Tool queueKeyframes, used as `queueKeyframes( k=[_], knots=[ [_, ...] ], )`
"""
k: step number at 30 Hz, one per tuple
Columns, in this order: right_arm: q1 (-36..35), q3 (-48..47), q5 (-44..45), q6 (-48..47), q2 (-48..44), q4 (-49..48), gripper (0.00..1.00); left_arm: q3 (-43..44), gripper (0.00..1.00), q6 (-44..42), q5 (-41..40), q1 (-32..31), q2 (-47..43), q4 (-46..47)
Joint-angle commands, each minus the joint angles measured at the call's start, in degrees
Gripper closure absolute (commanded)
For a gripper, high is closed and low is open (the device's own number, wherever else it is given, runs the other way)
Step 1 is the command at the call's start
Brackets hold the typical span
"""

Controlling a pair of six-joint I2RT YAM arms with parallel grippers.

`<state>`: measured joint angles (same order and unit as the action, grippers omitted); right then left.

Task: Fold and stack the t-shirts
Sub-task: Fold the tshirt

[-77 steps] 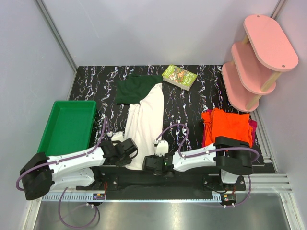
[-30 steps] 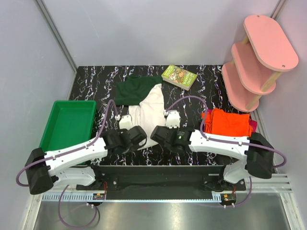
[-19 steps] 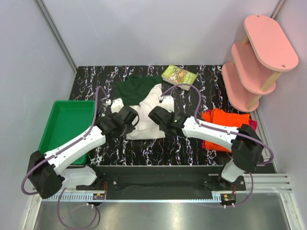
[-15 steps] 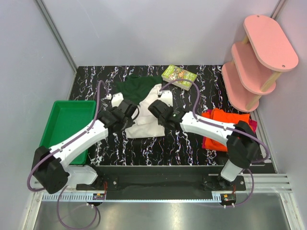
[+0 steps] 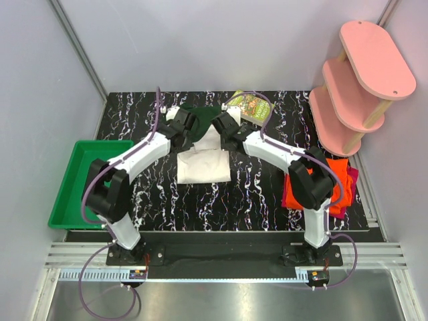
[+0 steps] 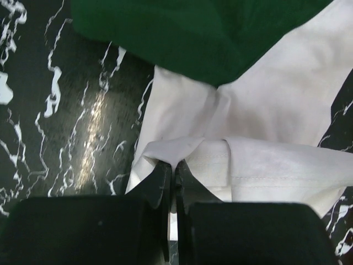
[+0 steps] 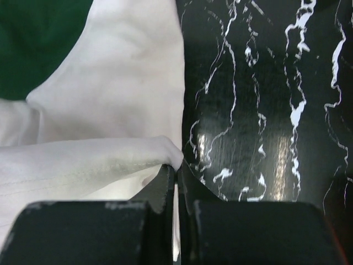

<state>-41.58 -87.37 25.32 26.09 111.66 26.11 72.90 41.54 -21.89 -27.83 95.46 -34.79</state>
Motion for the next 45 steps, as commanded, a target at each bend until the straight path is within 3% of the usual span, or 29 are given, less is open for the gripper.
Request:
queueKeyframes(
  k=[1, 15, 16, 17, 19, 20, 21, 24, 26, 30, 31, 34, 41, 45],
  knots=[
    [3.96, -5.70, 1.40, -2.88, 3.82, 0.70, 1.00, 7.16, 1.00, -3.92, -1.58, 1.91, 5.15, -1.51],
    [6.86, -18.53, -3.25, -4.20, 15.96, 2.10, 0.98, 14.89, 1.00, -5.50, 1.23, 6.12, 16.24, -1.51],
    [6.95, -18.97, -2.91, -4.20, 16.22, 2.28, 0.83, 15.59, 0.92, -5.76, 1.58, 6.39, 16.68, -2.04],
    [6.87, -18.80, -2.74, -4.20, 15.79, 2.11, 0.60, 15.95, 0.82, -5.68, 1.59, 6.65, 16.78, -2.65],
    [6.78, -16.97, -2.38, -4.29, 12.90, 0.53, 0.43, 15.52, 0.69, -5.42, 0.37, 6.83, 14.76, -2.39],
    [6.78, -16.43, -2.38, -4.46, 11.58, -0.52, 0.35, 14.30, 0.62, -5.33, 0.18, 6.83, 13.36, -1.44],
    [6.60, -15.90, -2.47, -4.90, 9.13, -0.62, 0.27, 13.67, 0.49, -5.15, 0.09, 6.83, 10.91, -0.99],
    [5.73, -13.01, -2.29, -5.52, 4.03, -0.97, 0.21, 11.74, 0.41, -4.98, 0.53, 6.65, 6.69, -0.02],
    [4.50, -9.41, -3.52, -5.70, 1.73, -1.67, 0.25, 9.73, 0.41, -4.01, 1.41, 6.22, 5.18, -0.02],
    [2.30, -0.54, -6.51, -2.89, -2.84, -5.10, 0.58, 4.19, 0.50, -2.35, 3.96, 3.06, 2.37, 0.95],
    [1.51, 2.35, -7.12, -2.27, -2.85, -5.54, 0.72, 2.78, 0.56, -1.47, 4.13, 2.18, 1.84, 1.82],
    [0.80, 6.32, -9.58, 0.19, -2.15, -6.68, 0.83, -3.45, 0.63, 0.29, 5.53, -1.07, 1.66, 4.19],
    [-0.08, 9.85, -12.93, 2.39, 1.80, -9.06, 0.89, -5.40, 0.73, 2.32, 8.35, -6.70, 7.97, 5.43],
    [-0.08, 12.92, -13.89, 4.32, 1.99, -9.14, 0.91, -6.11, 0.74, 3.28, 8.70, -7.85, 9.39, 5.43]
  ],
)
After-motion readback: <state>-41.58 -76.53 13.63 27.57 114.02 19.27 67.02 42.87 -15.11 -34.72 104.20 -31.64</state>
